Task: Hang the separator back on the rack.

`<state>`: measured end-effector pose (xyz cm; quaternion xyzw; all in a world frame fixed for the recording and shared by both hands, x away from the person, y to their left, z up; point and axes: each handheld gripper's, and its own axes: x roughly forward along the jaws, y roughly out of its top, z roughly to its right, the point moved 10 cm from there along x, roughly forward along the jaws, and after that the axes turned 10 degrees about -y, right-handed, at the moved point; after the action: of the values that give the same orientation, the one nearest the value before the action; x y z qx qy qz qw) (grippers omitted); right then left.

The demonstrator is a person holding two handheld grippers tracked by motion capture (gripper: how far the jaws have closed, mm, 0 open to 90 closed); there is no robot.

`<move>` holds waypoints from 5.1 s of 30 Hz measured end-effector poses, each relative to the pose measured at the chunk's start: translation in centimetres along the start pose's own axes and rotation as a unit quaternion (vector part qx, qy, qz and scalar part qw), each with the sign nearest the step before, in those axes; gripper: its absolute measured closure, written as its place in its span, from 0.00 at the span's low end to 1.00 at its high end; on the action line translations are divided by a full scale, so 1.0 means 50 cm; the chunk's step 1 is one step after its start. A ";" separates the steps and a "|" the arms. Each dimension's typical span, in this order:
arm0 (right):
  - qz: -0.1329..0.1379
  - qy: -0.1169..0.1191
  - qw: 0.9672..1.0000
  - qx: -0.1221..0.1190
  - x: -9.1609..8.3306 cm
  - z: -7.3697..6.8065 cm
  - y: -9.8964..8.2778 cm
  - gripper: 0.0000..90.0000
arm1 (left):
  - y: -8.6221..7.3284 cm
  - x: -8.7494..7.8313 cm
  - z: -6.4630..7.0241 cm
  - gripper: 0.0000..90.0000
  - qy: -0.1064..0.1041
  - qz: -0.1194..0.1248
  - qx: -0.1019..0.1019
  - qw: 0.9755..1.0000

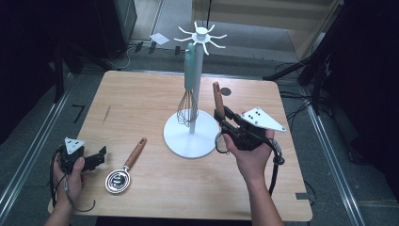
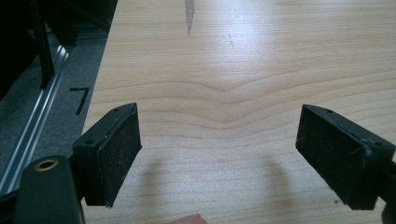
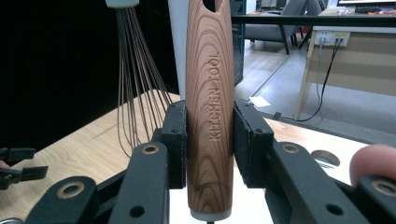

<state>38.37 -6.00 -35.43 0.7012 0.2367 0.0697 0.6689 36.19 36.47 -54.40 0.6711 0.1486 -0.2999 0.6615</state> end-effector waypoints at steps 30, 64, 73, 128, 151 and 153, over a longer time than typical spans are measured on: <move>0.063 -0.004 0.998 -0.017 -0.016 0.014 0.120 0.77 | 0.000 0.000 0.000 0.17 -0.001 -0.001 0.002 1.000; 0.094 0.007 0.995 -0.024 -0.020 0.008 0.197 0.77 | 0.000 0.001 0.001 0.17 -0.002 -0.002 0.002 1.000; 0.086 0.015 0.996 -0.025 -0.006 0.001 0.196 0.77 | 0.000 0.001 0.001 0.17 -0.003 -0.003 0.003 1.000; 0.083 0.013 0.996 0.015 0.052 0.009 0.256 1.00 | -0.001 0.001 0.001 0.17 -0.004 -0.005 0.004 1.000; 0.081 0.038 0.996 -0.013 0.046 -0.031 0.244 1.00 | -0.001 0.002 0.002 0.17 -0.004 -0.005 0.005 1.000; 0.082 0.041 0.996 -0.014 0.045 -0.038 0.243 1.00 | -0.001 0.001 0.002 0.17 -0.004 -0.005 0.004 1.000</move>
<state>42.47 -3.24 -23.92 0.7053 0.2051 0.1562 0.6604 36.19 36.38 -54.48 0.6721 0.1476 -0.3066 0.6577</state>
